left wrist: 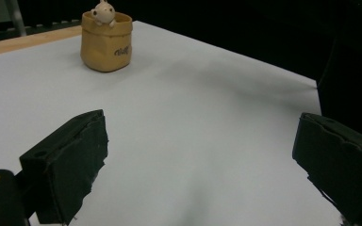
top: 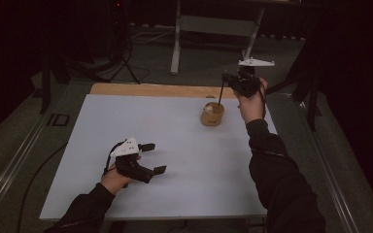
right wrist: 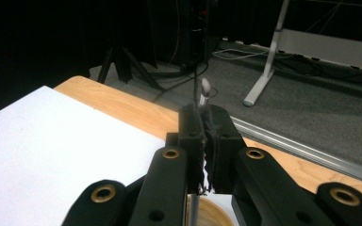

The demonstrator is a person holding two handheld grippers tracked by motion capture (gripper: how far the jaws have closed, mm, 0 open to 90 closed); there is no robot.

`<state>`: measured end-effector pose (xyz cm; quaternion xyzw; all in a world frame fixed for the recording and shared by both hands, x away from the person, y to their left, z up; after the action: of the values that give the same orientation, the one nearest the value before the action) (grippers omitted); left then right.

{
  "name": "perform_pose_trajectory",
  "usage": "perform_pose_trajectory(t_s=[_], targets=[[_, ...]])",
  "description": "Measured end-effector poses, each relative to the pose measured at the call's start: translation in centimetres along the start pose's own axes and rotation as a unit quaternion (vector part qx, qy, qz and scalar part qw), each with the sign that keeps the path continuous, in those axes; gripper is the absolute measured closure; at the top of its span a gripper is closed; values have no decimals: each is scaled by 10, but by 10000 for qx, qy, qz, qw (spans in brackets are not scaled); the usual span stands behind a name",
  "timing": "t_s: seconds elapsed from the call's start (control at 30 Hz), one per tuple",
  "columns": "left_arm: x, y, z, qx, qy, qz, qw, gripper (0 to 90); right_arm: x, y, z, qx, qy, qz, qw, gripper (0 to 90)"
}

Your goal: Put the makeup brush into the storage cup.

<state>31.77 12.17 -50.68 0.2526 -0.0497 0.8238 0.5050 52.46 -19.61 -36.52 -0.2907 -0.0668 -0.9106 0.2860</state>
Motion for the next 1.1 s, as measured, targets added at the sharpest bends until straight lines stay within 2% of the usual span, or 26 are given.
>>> perform_pose_trajectory(t_s=[0.5, 0.63, 0.8, 0.97, 1.1], targets=[[0, 1, -1, -11, 5, -30, 10000, 40, -26, 1, -17, -53, -216, -173, 9996, 860], [2, 2, -1, -10, 3, -29, 10000, 40, -29, 0, -20, -29, -258, -257, 9993, 860], [2, 2, -1, -24, -2, 5, 10000, 40, -31, 3, -23, -130, -290, -319, 9990, 860], [1, 2, -2, 4, -9, -23, 10000, 40, -35, 6, -30, -247, -329, -282, 9988, 859], [0, 2, -3, 23, -25, -55, 10000, 40, -41, 5, -36, -212, -442, -295, 9984, 860]])
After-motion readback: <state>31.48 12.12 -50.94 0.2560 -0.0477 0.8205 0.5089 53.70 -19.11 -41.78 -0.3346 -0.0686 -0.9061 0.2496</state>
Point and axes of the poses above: each handheld gripper's, and its own axes: x roughly backward along the jaws, z roughly out of its top, y roughly to its right, the point moved 3 cm from there along -x, roughly forward along the jaws, and after that the axes turned 9 degrees about -y, right-handed, at the moved point
